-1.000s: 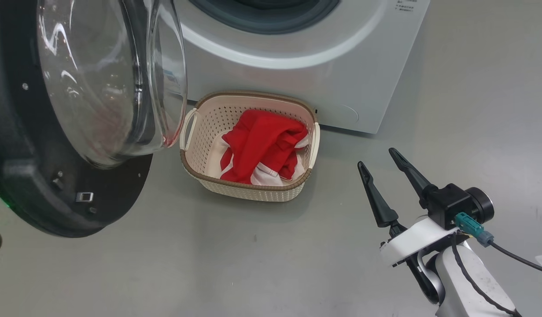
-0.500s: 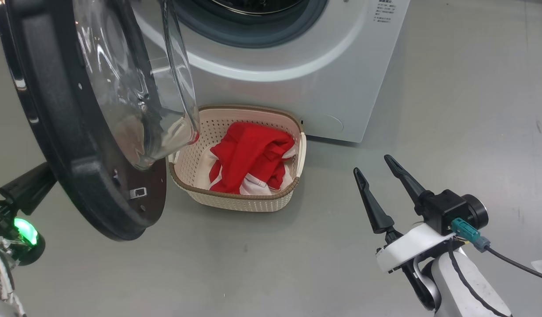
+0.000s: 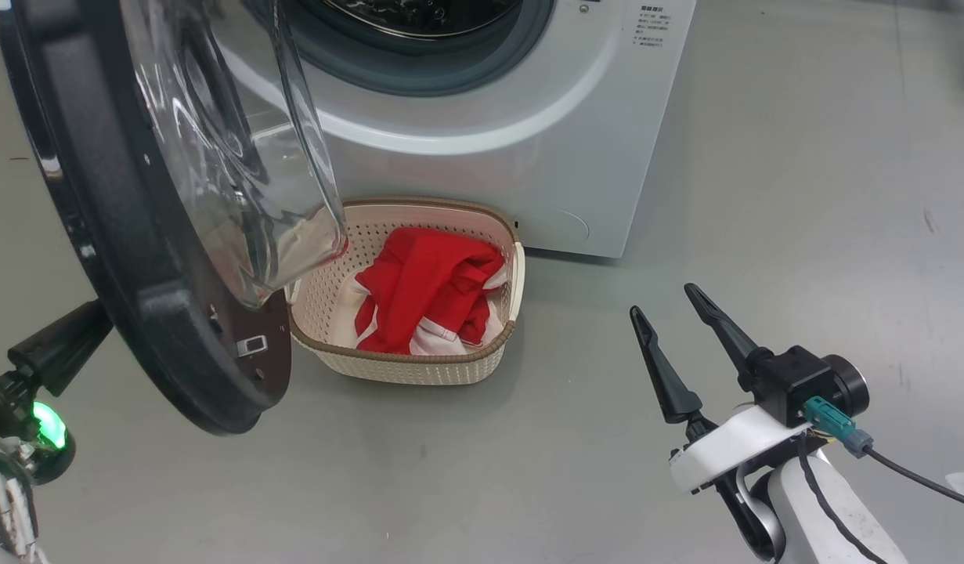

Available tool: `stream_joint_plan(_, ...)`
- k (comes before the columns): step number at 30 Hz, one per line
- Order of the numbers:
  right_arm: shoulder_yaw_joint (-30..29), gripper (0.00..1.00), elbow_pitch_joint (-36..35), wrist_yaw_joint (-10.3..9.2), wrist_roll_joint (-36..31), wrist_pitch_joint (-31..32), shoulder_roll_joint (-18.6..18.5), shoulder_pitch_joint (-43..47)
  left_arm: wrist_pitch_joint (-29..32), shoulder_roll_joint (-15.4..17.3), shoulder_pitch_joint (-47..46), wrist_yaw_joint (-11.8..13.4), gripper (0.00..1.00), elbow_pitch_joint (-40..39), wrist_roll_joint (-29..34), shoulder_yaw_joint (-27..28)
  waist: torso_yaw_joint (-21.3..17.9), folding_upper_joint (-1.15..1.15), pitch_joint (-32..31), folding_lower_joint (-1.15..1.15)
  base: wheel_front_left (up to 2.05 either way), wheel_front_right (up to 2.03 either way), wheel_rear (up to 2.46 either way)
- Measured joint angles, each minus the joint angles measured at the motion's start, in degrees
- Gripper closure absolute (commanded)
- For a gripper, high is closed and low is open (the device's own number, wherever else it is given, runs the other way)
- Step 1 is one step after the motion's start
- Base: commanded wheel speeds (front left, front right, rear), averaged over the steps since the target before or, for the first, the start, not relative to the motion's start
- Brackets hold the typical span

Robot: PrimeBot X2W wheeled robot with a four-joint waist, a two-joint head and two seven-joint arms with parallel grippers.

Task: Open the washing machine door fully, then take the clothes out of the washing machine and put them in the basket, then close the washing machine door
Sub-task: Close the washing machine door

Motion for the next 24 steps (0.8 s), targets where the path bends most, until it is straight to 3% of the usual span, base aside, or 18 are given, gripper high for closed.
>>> stream_joint_plan(4,-0.27,0.00,-0.12,0.00,0.00,0.00,0.03,0.14,-2.94,-0.02,1.24,-0.01,1.00,-2.81,2.07,-0.12,-0.08,0.00,-0.08,0.00,0.00,0.00,0.00)
stream_joint_plan(9,-1.08,0.00,-0.26,-0.03,0.04,0.00,0.05,1.33,-8.88,0.52,3.22,-0.01,1.00,-7.94,9.26,-1.48,0.44,0.00,-0.53,0.00,0.00,0.00,0.00)
stream_joint_plan(15,-1.37,0.00,-0.69,-0.04,0.04,0.00,0.15,1.54,-18.04,5.33,6.03,-0.02,1.00,-16.94,18.94,-5.15,1.60,0.00,-0.73,0.00,0.00,0.00,0.00)
stream_joint_plan(20,-1.60,0.00,-0.76,-0.04,0.03,0.00,0.16,1.77,-24.95,5.82,9.99,-0.02,1.00,-21.73,23.14,-10.21,2.56,0.00,-0.93,0.00,0.00,0.00,0.00)
stream_joint_plan(24,-1.35,0.00,-0.76,-0.04,0.02,0.00,0.19,2.02,-31.82,9.33,14.99,-0.03,1.00,-25.03,28.59,-14.67,3.13,0.00,-1.10,0.00,0.00,0.00,0.00)
